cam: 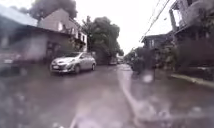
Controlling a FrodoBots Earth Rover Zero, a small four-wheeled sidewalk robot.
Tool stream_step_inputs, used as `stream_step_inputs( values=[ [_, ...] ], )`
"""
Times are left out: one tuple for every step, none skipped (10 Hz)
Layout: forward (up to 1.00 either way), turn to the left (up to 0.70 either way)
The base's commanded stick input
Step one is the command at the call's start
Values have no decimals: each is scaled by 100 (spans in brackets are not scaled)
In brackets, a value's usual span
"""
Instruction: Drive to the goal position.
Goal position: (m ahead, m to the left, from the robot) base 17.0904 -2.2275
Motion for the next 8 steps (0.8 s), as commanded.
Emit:
stream_step_inputs(
  values=[
    [100,0],
    [100,0],
    [100,0],
    [100,0],
    [100,0],
    [100,0],
    [100,0],
    [100,0]
  ],
)
